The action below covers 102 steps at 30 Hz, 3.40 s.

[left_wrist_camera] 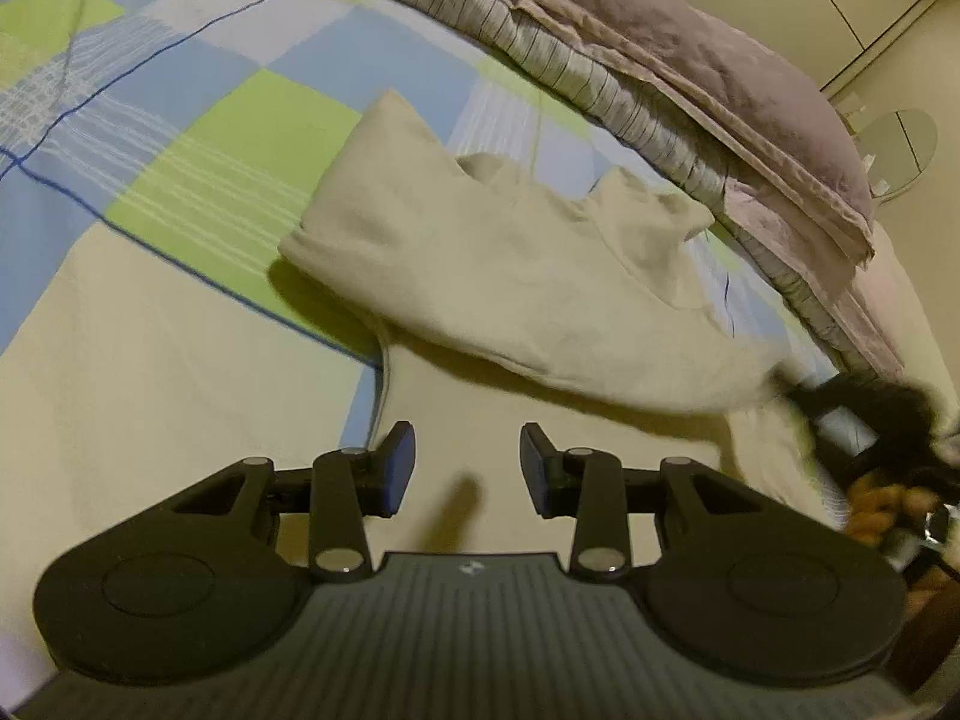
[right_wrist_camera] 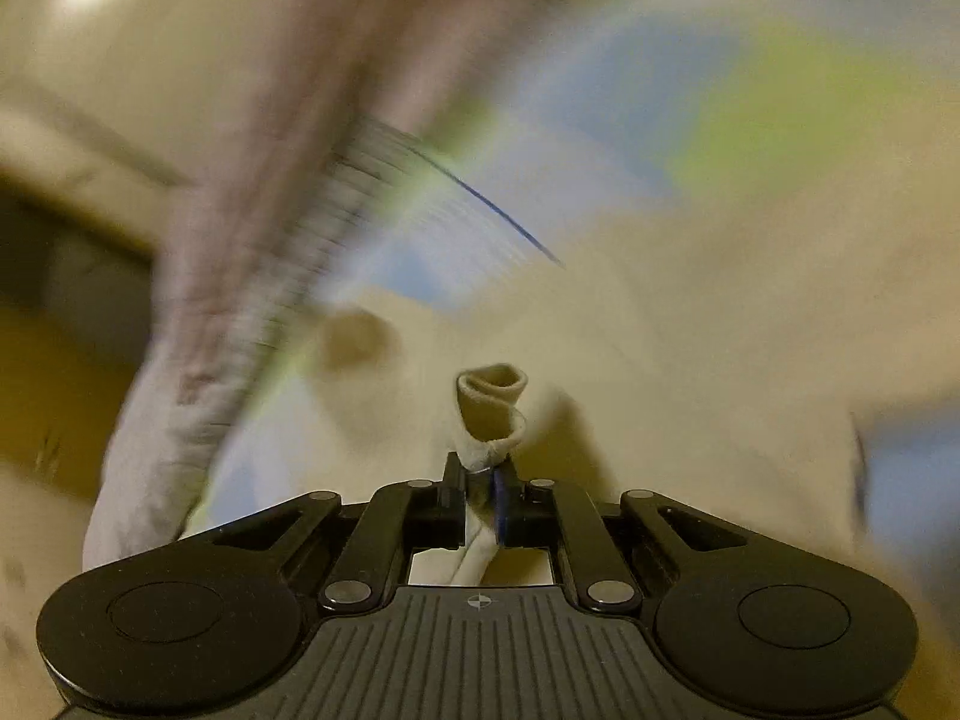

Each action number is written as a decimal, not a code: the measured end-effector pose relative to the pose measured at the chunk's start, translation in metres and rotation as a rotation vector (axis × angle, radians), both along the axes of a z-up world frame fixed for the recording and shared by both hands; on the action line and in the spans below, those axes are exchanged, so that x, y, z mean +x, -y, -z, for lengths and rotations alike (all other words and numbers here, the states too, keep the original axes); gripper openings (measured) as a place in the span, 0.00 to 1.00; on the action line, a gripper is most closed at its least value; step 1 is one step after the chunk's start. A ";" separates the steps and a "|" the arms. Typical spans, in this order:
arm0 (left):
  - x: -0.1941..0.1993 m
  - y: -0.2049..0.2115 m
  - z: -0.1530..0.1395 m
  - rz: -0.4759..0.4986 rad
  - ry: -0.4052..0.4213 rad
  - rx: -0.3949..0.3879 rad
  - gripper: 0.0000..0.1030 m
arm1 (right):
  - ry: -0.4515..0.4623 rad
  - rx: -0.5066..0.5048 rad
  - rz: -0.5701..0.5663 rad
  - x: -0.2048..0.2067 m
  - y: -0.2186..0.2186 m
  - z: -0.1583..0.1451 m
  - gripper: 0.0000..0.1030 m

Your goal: Fold clothes

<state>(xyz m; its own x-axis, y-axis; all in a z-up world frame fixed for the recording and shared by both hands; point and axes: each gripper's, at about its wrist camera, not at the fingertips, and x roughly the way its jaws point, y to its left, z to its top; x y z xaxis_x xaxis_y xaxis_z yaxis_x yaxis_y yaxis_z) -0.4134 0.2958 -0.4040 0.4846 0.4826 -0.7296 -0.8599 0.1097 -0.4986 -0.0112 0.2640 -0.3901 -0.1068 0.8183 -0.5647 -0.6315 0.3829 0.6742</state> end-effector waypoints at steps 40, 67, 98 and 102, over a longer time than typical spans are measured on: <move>0.038 -0.029 -0.032 0.244 -0.472 0.279 0.12 | 0.491 -0.255 0.165 0.036 0.054 0.001 0.44; 0.066 -0.005 -0.019 0.084 -0.022 -0.072 0.22 | -0.140 -0.135 0.696 0.205 0.304 0.034 0.51; -0.047 0.047 -0.017 -0.210 0.166 -0.151 0.23 | 0.716 0.155 -0.224 -0.061 0.075 -0.107 0.01; -0.071 0.054 -0.010 -0.258 0.191 -0.172 0.23 | 0.773 0.071 -0.594 -0.197 0.041 -0.066 0.12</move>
